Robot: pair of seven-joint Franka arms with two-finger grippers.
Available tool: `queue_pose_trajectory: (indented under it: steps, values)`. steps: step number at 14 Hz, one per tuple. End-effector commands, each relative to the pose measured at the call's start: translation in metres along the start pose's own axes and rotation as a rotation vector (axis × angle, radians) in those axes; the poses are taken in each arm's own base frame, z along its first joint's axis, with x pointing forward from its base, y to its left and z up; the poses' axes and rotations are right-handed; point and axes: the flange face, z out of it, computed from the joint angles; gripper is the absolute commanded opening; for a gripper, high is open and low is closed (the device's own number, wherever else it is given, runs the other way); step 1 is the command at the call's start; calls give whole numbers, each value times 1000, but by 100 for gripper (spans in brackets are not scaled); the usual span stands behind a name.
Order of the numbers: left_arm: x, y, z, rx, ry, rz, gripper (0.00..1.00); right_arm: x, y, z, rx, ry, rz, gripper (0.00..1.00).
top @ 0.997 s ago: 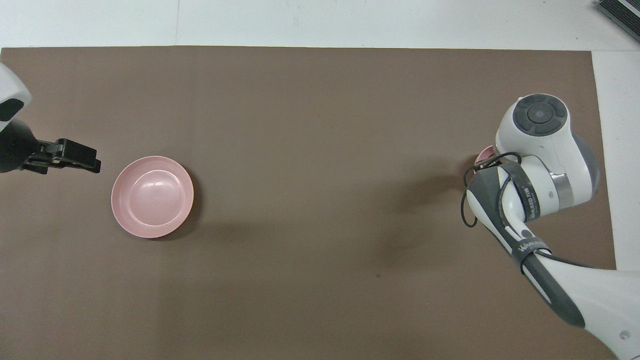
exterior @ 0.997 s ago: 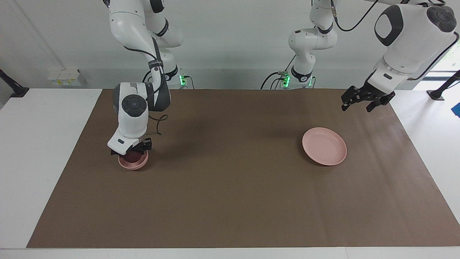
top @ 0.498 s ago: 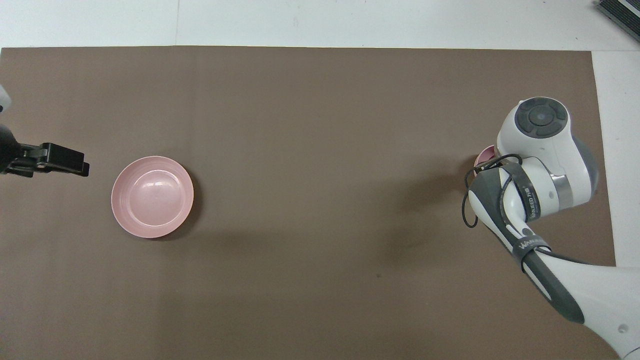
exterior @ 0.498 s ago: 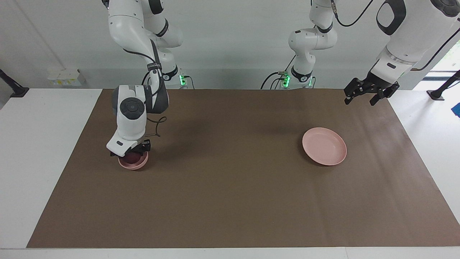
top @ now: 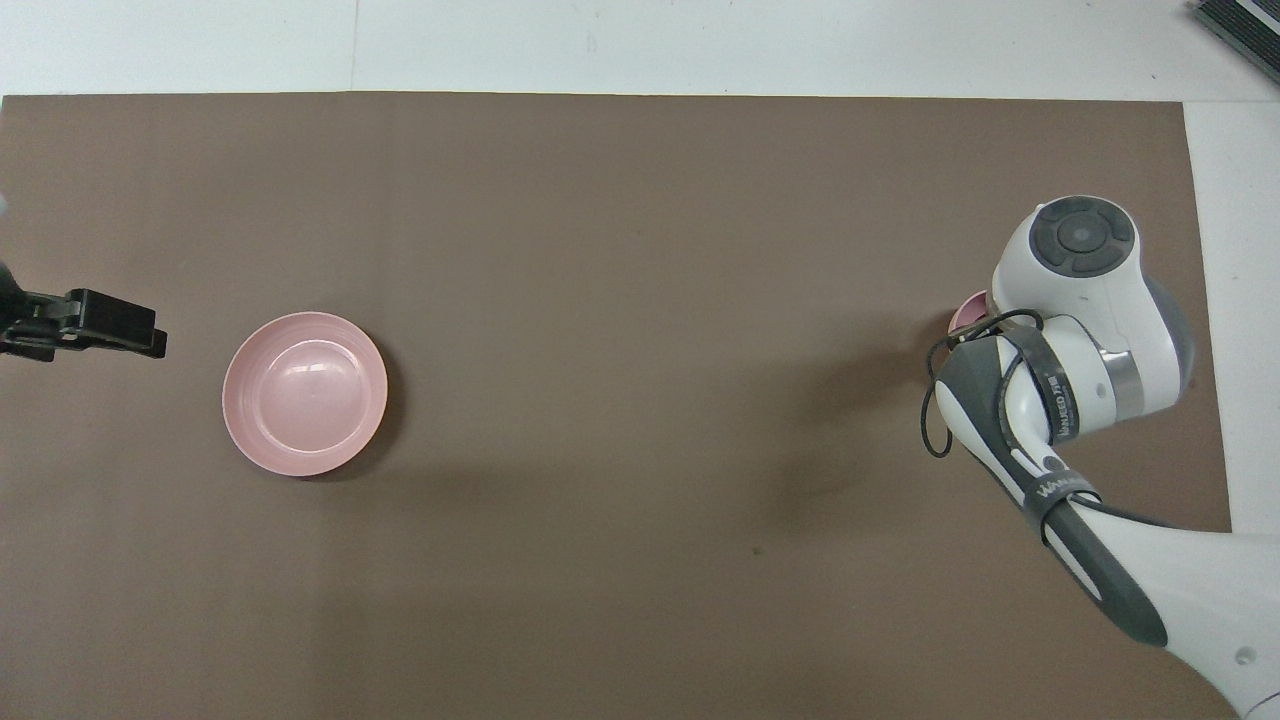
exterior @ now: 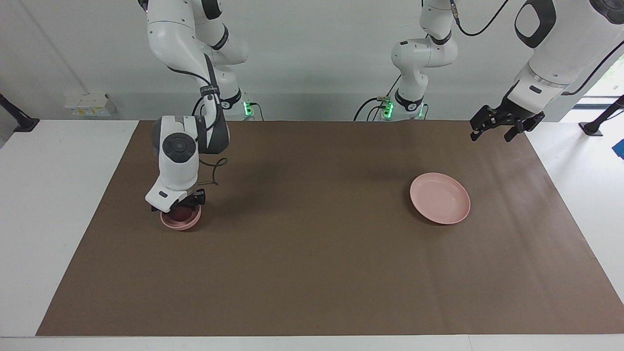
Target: Move apple from plate to bowl
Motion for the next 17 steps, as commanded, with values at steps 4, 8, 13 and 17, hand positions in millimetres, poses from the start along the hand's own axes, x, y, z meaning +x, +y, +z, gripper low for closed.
queue_pose_trajectory:
  steps: [4, 8, 13, 17]
  values:
    - [-13, -1, -30, 22, -37, -1, 100, -3, 0, 4, 26, 15, -1, 61]
    - [-21, 2, -31, 20, -69, 13, 100, -3, -1, 5, 27, 16, -4, 73]
    - [-25, -12, -38, 3, -55, -19, 100, -3, -1, 5, 27, 16, -2, 100]
    - [-25, -12, -38, 4, -54, -18, 100, -2, 1, 0, 23, 15, 1, 100]
